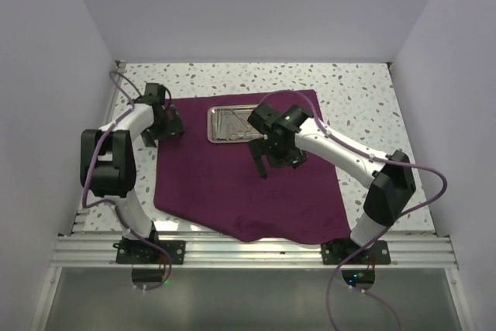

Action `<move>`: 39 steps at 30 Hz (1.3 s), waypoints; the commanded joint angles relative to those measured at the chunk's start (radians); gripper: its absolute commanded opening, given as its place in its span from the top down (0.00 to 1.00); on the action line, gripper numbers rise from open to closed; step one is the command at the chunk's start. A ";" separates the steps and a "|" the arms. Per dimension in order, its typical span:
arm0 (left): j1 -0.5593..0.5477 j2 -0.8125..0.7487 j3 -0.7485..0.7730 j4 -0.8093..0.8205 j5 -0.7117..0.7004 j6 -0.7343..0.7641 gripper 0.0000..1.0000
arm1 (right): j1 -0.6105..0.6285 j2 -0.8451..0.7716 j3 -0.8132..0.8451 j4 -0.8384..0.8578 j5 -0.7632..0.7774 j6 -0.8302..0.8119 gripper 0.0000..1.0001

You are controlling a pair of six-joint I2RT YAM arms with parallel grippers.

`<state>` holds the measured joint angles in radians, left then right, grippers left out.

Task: Open and lay out the surgical kit
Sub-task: Smooth out the surgical kit at the center of the board.

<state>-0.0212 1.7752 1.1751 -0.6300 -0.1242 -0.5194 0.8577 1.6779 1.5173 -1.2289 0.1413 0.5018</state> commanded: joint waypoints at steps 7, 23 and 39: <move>0.009 0.170 0.313 0.115 -0.054 0.084 0.03 | -0.423 0.126 0.145 0.213 -0.006 -0.019 0.02; 0.064 0.380 0.489 0.112 0.040 0.125 0.07 | -0.694 0.758 0.853 0.091 0.121 0.014 0.06; 0.061 0.469 0.503 0.121 0.098 0.107 0.42 | -0.706 0.965 0.920 0.175 -0.111 0.009 0.36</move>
<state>0.0391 2.1933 1.6733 -0.5262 -0.0887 -0.4084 0.1246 2.5855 2.4195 -1.0710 0.1383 0.4934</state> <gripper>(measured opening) 0.618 0.691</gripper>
